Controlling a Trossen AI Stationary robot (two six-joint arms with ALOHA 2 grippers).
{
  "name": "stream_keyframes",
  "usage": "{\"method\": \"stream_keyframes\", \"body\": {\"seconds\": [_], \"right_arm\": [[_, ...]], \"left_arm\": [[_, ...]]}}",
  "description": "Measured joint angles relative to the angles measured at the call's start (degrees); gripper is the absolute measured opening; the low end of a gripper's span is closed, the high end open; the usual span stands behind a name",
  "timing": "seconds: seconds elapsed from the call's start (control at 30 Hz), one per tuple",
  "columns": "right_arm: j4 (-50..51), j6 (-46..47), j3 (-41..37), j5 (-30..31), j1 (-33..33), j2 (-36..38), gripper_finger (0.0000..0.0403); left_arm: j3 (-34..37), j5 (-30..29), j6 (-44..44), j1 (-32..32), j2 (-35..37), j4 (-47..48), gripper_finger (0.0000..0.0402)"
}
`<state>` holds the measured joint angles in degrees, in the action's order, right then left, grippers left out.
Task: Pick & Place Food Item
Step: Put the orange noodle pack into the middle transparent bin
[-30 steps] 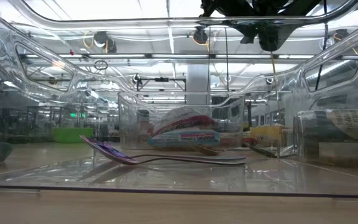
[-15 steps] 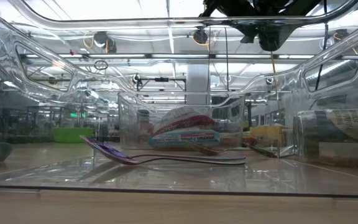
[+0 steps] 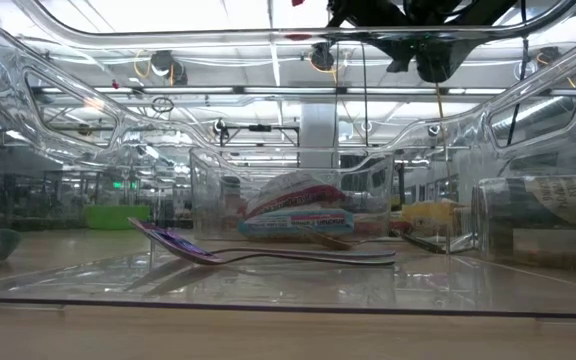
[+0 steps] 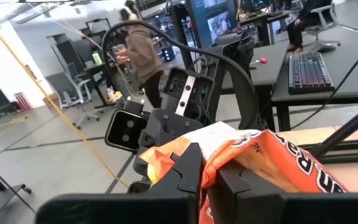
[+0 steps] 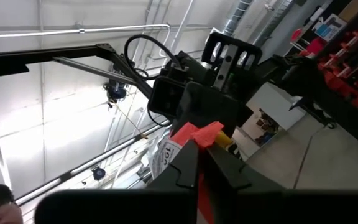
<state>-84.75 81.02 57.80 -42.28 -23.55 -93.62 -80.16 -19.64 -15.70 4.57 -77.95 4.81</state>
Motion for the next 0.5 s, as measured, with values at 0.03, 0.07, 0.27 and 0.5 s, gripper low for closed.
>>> {"method": "stream_keyframes", "body": {"seconds": [0.03, 0.07, 0.27, 0.5], "right_arm": [[0.08, 0.2, 0.0, 0.0, 0.0, 0.0, 0.0004], [0.09, 0.35, 0.0, -0.14, 0.0, 0.0, 0.0003], [1.53, 0.69, 0.0, -2.97, -0.45, 0.86, 0.0002], [9.17, -4.01, 0.07, -4.72, -3.52, 5.17, 0.0001]], "left_arm": [[0.0, -0.09, -0.05, -0.01, 0.0, 0.05, 0.0027], [0.0, -0.11, -0.14, -0.01, -0.02, 0.03, 0.0034], [0.0, -1.82, 4.34, -0.69, 0.34, 0.15, 0.0059], [0.02, 0.84, 18.0, -4.1, 2.53, 4.07, 0.0078]]}}
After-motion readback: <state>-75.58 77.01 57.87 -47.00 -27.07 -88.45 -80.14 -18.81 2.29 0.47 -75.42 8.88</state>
